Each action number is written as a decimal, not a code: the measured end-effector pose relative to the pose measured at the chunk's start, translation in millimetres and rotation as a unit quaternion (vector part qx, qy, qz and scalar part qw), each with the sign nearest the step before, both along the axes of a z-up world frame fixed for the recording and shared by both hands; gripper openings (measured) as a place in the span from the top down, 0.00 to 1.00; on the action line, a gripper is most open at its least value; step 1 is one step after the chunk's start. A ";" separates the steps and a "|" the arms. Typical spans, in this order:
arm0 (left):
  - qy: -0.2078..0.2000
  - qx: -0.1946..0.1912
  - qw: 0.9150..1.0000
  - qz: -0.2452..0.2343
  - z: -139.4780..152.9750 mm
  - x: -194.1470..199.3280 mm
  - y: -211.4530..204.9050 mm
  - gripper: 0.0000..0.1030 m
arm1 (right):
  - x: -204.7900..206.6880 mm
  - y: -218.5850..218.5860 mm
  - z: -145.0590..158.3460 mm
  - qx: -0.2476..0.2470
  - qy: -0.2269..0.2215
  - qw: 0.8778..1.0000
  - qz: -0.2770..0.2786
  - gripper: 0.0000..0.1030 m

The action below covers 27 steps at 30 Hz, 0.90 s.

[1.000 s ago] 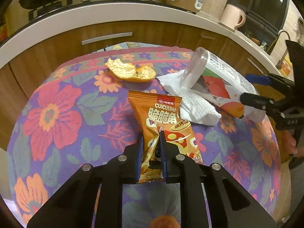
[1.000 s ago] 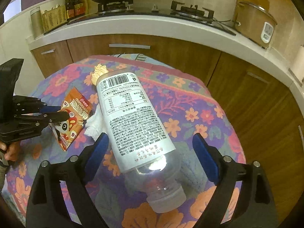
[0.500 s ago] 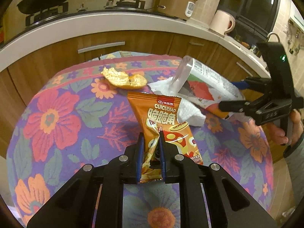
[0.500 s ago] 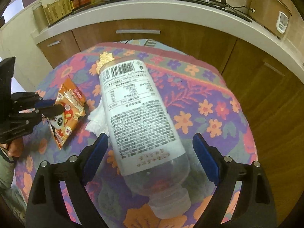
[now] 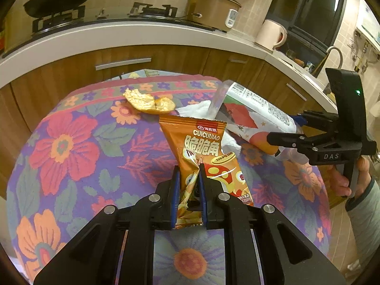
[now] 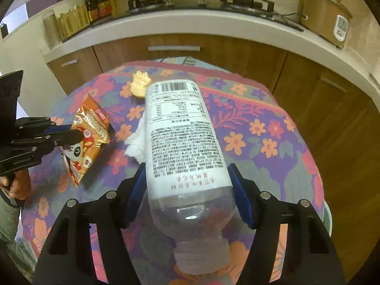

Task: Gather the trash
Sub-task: 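Carry the snack bag and plastic bottle over the wastebasket with both tools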

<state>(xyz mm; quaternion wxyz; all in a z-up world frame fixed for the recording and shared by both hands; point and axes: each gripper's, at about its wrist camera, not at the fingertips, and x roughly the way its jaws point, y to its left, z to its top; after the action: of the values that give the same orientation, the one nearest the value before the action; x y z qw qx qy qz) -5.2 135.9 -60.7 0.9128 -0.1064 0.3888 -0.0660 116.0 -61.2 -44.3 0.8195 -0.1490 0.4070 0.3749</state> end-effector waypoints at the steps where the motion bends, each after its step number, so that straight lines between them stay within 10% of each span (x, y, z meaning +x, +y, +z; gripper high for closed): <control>1: -0.001 0.000 1.000 -0.002 0.8 -0.8 -2.3 0.88 | -3.0 -4.0 1.9 0.008 -0.001 1.000 -0.001 0.41; 27: -0.032 -0.023 0.997 -0.061 17.2 23.2 -113.6 0.88 | -30.7 -155.5 23.2 0.094 -0.042 0.989 -0.110 0.42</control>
<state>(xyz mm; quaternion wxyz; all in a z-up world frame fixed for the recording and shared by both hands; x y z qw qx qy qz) 18.1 22.4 -43.5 0.9162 -0.1010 0.3640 -0.1338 85.3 -216.7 -21.1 0.8824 -0.0419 0.3491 0.3127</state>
